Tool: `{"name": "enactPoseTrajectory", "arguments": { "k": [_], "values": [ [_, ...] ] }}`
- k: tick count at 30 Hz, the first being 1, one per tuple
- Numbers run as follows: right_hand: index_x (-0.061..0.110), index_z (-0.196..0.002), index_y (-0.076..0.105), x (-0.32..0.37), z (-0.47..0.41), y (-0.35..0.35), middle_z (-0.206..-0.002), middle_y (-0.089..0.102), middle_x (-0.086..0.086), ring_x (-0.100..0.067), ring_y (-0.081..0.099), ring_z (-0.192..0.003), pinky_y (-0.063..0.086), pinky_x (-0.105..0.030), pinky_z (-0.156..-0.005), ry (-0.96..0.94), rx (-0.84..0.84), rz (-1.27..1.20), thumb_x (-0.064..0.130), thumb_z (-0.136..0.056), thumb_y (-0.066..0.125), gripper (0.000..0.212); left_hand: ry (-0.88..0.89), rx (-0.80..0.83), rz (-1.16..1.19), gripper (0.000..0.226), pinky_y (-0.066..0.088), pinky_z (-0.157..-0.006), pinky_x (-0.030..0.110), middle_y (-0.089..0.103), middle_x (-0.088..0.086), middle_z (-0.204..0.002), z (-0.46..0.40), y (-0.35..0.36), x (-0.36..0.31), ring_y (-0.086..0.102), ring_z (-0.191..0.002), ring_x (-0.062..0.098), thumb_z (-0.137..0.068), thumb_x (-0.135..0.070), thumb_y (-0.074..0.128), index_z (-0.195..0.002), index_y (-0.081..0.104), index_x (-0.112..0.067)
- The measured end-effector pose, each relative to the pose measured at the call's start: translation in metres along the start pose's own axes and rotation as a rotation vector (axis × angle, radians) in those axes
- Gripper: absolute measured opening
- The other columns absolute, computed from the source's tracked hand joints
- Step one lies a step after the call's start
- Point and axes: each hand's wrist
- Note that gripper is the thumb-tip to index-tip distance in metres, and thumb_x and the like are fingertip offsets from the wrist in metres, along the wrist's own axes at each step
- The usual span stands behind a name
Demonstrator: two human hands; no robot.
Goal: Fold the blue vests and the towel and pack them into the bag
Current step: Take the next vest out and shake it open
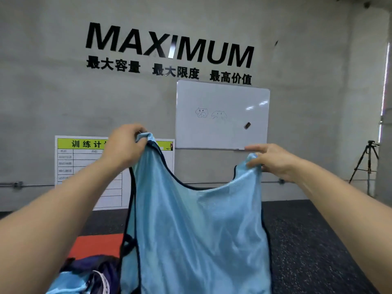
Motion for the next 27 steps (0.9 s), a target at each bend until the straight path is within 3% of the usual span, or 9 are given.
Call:
{"name": "enactPoseTrajectory", "arguments": {
  "k": [5,8,11,15,20,24,27],
  "values": [
    [0.018,-0.135,0.064,0.001,0.012,0.008,-0.125,0.059,-0.001,-0.02,0.06,-0.114,0.053,-0.025,-0.087,0.035,0.157,0.547,0.013,-0.084,0.081,0.054,0.073,-0.019,-0.063,0.013,0.044,-0.07,0.036,0.066,0.004,-0.088,-0.008,-0.031,-0.017,0.058,-0.085,0.03,-0.093,-0.01,0.06,-0.096,0.07,-0.018],
    [0.014,-0.116,0.075,-0.002,0.016,0.012,-0.112,0.069,-0.003,-0.017,0.066,-0.096,0.061,-0.029,-0.083,0.098,0.187,0.649,0.02,-0.09,0.075,0.026,0.088,-0.019,-0.083,0.014,0.049,-0.074,0.04,0.068,0.004,-0.091,-0.007,-0.039,-0.018,0.059,-0.087,0.032,-0.093,-0.012,0.06,-0.097,0.07,-0.02],
    [0.001,-0.112,0.074,-0.014,0.017,0.017,-0.098,0.072,-0.01,-0.017,0.063,-0.084,0.059,-0.028,-0.076,0.113,0.201,0.268,0.017,-0.096,0.066,0.024,0.077,0.003,-0.1,0.015,0.053,-0.075,0.044,0.069,0.002,-0.09,-0.004,-0.042,-0.018,0.06,-0.086,0.032,-0.092,-0.014,0.06,-0.093,0.069,-0.026],
    [0.01,-0.114,0.074,-0.031,0.025,0.041,-0.107,0.077,-0.009,-0.022,0.073,-0.093,0.059,-0.032,-0.087,0.085,0.166,-0.287,0.015,-0.101,0.062,0.018,0.054,0.014,-0.122,0.016,0.054,-0.077,0.047,0.069,0.001,-0.089,-0.001,-0.049,-0.016,0.06,-0.087,0.033,-0.092,-0.015,0.06,-0.092,0.068,-0.029],
    [0.006,-0.104,0.076,-0.041,0.024,0.064,-0.102,0.076,-0.014,-0.02,0.072,-0.084,0.061,-0.03,-0.078,-0.003,-0.077,-0.389,0.009,-0.099,0.065,0.012,0.063,0.022,-0.127,0.015,0.054,-0.076,0.047,0.07,0.002,-0.09,0.003,-0.054,-0.013,0.061,-0.086,0.034,-0.092,-0.015,0.061,-0.094,0.07,-0.026],
    [0.007,-0.11,0.069,-0.036,0.026,0.067,-0.107,0.077,-0.009,-0.022,0.073,-0.097,0.059,-0.034,-0.085,0.006,-0.03,-0.551,0.014,-0.102,0.061,0.014,0.067,0.018,-0.137,0.014,0.054,-0.074,0.045,0.069,0.002,-0.088,0.004,-0.058,-0.008,0.061,-0.084,0.033,-0.093,-0.016,0.062,-0.091,0.068,-0.028],
    [0.013,-0.105,0.062,-0.033,0.024,0.066,-0.104,0.072,-0.009,-0.024,0.067,-0.095,0.054,-0.038,-0.086,0.061,0.024,-0.58,0.026,-0.102,0.062,0.013,0.06,0.014,-0.14,0.012,0.053,-0.076,0.044,0.069,0.003,-0.091,0.006,-0.059,-0.004,0.06,-0.087,0.034,-0.094,-0.015,0.063,-0.093,0.069,-0.026]
  ]
}}
Point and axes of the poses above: each hand's wrist, its own z-axis away from the middle knuckle, its own y-axis out of the palm, x = y × z
